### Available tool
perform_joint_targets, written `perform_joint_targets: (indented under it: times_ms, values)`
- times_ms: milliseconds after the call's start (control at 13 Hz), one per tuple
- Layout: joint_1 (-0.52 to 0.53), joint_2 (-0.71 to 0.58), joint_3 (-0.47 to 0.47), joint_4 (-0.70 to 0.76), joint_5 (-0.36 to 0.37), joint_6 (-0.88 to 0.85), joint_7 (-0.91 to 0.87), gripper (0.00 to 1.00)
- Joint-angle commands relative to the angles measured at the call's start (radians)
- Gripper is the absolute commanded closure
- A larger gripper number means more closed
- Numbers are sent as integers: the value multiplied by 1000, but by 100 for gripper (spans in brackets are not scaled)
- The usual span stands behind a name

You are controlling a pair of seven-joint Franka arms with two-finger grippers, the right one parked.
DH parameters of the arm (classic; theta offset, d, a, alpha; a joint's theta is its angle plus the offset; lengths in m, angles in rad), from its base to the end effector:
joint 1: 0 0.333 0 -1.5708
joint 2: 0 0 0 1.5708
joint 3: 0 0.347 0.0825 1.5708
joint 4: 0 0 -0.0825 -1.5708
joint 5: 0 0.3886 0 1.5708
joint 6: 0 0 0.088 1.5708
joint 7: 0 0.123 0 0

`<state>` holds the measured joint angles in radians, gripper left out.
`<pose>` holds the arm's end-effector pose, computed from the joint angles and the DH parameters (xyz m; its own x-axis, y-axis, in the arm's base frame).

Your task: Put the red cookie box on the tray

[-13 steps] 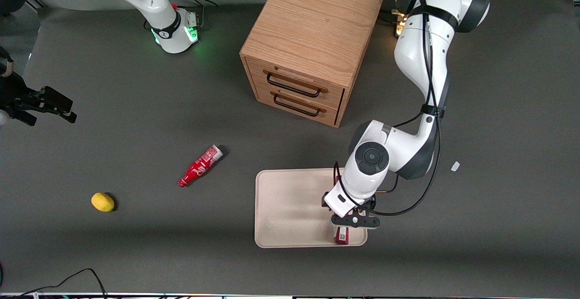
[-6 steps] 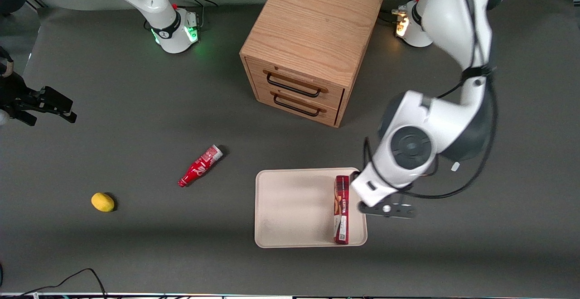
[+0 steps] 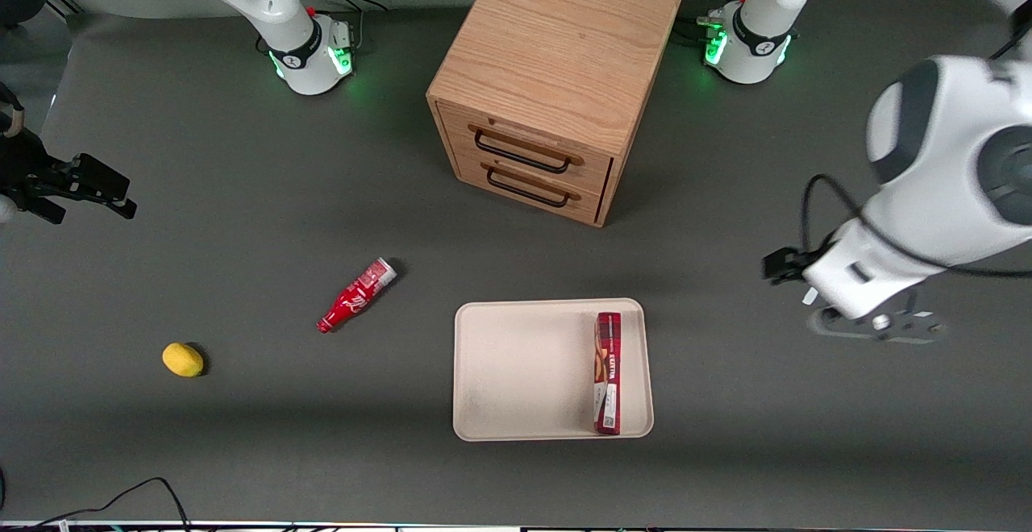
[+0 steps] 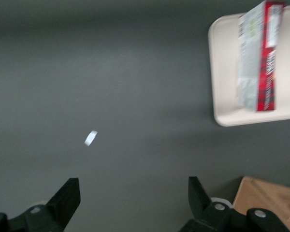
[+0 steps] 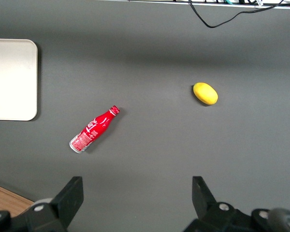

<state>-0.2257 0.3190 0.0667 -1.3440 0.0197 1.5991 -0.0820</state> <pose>0.6525 -0.1092 0.5551 0.9951 -0.0793 -0.0597 -0.0821 -0.9956 -0.0456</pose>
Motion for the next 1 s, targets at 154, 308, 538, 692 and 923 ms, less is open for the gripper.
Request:
perform_joint_targets:
  times_ms: [154,308,538,692,923]
  values:
    - [129,-279,-10,-274,49,-20,88,0]
    - [178,-325,-13,-273,49,-51,110,0]
    - [265,-350,-31,-259,37,-100,137,0]
    - [304,-344,-71,-242,23,-97,142,0]
    - [266,-345,-70,-227,11,-122,117,0]
